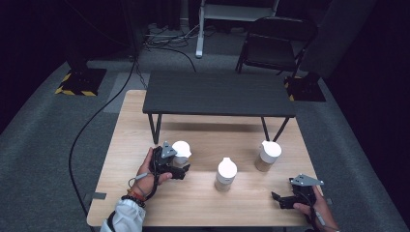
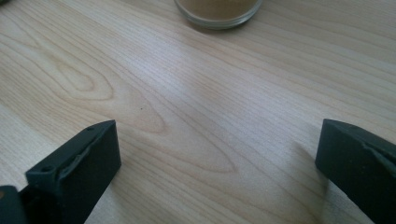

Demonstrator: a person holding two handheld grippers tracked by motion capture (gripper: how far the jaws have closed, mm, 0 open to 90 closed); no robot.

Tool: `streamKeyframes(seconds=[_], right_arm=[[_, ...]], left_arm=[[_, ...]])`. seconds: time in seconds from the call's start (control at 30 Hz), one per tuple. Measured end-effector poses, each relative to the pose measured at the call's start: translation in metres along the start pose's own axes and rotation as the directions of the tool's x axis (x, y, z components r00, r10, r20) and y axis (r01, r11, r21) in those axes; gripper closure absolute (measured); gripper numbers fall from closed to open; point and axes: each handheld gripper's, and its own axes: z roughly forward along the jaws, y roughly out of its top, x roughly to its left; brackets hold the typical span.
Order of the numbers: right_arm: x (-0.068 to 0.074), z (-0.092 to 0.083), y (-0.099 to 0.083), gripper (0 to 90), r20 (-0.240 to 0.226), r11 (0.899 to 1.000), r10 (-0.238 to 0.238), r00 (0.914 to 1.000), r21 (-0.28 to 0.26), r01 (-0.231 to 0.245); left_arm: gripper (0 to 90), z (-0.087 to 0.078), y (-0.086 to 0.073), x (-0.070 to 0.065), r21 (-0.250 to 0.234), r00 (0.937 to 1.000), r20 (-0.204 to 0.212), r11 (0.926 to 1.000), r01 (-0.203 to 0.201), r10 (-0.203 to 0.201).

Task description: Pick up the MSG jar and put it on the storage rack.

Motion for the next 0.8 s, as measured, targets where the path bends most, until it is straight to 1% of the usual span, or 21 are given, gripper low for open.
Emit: streamKeyframes(seconds=[0.13, 0.17, 0.23, 0.27, 0.3, 0.37, 0.4, 0.43, 0.47, 0.57, 0.7, 0.8], right_arm=[[0.000, 0.000, 0.000, 0.0, 0.000, 1.000, 0.000, 1.0000, 0.000, 0.000], [0.000, 0.000, 0.000, 0.0, 0.000, 1.000, 0.000, 1.0000, 0.000, 0.000], [0.000, 0.000, 0.000, 0.0, 0.000, 1.000, 0.000, 1.0000, 0.000, 0.000], [0.000, 0.000, 0.000, 0.0, 0.000, 1.000, 0.000, 1.0000, 0.000, 0.000], [0.000, 0.000, 0.000, 0.0, 0.000, 1.000, 0.000, 1.0000, 0.000, 0.000], [0.000, 0.000, 0.000, 0.0, 0.000, 1.000, 0.000, 1.0000, 0.000, 0.000], [0.000, 0.000, 0.000, 0.0, 0.000, 1.000, 0.000, 1.0000, 0.000, 0.000], [0.000, 0.000, 0.000, 0.0, 0.000, 1.000, 0.000, 1.0000, 0.000, 0.000], [0.000, 0.000, 0.000, 0.0, 0.000, 1.000, 0.000, 1.0000, 0.000, 0.000], [0.000, 0.000, 0.000, 0.0, 0.000, 1.000, 0.000, 1.0000, 0.000, 0.000], [0.000, 0.000, 0.000, 0.0, 0.000, 1.000, 0.000, 1.0000, 0.000, 0.000], [0.000, 0.000, 0.000, 0.0, 0.000, 1.000, 0.000, 1.0000, 0.000, 0.000]], left_arm=[[6.1, 0.004, -0.002, 0.001, -0.013, 1.0000, 0.002, 0.9999, -0.001, 0.001], [6.8, 0.004, -0.003, 0.000, -0.022, 1.0000, -0.002, 0.9997, 0.006, -0.006], [11.4, 0.004, -0.006, 0.002, -0.046, 0.9999, 0.005, 0.9989, 0.014, -0.014], [12.3, 0.003, -0.007, 0.002, -0.055, 0.9999, 0.006, 0.9984, 0.013, -0.012], [14.1, 0.002, -0.008, 0.001, -0.063, 0.9999, 0.005, 0.9980, 0.009, -0.009], [21.2, 0.001, -0.008, -0.001, -0.071, 0.9999, 0.007, 0.9974, -0.010, 0.011], [23.9, 0.000, -0.008, -0.002, -0.072, 0.9997, 0.004, 0.9971, -0.022, 0.023], [28.5, -0.001, -0.007, -0.003, -0.077, 0.9996, 0.003, 0.9966, -0.029, 0.029], [30.0, -0.001, -0.006, -0.005, -0.074, 0.9994, -0.005, 0.9966, -0.034, 0.034], [30.1, -0.001, -0.004, -0.008, -0.070, 0.9989, -0.017, 0.9966, -0.044, 0.043], [30.2, -0.003, -0.002, -0.012, -0.066, 0.9986, -0.031, 0.9969, -0.045, 0.043], [30.2, -0.004, 0.001, -0.015, -0.059, 0.9980, -0.035, 0.9968, -0.055, 0.053]])
